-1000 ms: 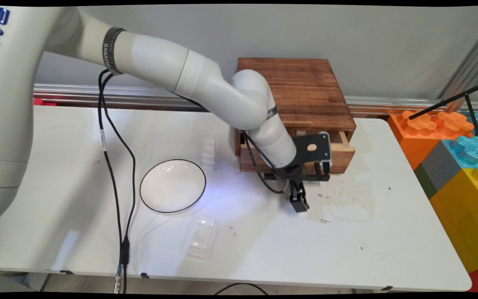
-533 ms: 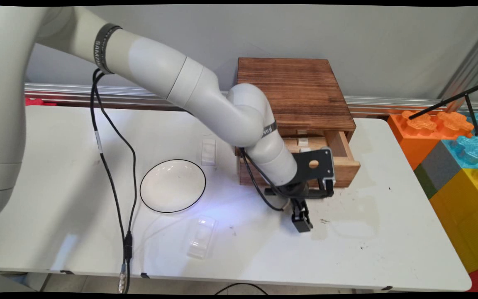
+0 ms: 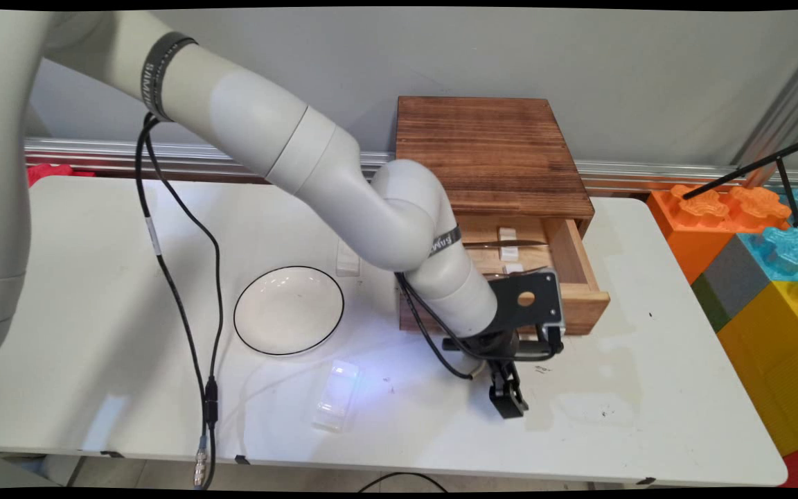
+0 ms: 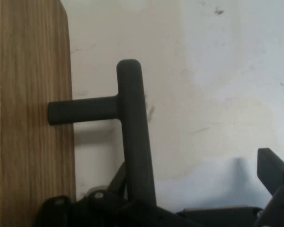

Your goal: Open the drawer

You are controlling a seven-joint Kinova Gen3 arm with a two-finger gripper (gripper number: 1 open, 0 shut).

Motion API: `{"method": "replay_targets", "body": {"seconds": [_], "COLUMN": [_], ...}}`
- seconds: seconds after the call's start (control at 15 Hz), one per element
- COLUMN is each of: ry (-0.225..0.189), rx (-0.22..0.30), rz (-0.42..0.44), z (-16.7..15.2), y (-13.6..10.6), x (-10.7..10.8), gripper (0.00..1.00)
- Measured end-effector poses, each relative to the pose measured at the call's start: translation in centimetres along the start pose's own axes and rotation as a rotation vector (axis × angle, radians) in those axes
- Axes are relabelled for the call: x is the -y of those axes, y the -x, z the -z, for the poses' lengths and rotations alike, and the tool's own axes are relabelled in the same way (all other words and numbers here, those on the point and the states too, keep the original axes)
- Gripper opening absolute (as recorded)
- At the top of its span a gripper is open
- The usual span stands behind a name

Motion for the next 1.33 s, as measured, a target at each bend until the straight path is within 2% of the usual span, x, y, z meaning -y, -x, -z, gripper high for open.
{"method": "replay_targets", "body": {"seconds": [0.6,1.33], "ry": [0.031,0.050], "rx": [-0.029,-0.055], "rz": [0.000,0.000], "z": [0.7,1.6], "y": [-0.4,-1.2], "x": [-3.2,-5.5], "gripper": [1.00,1.00]}}
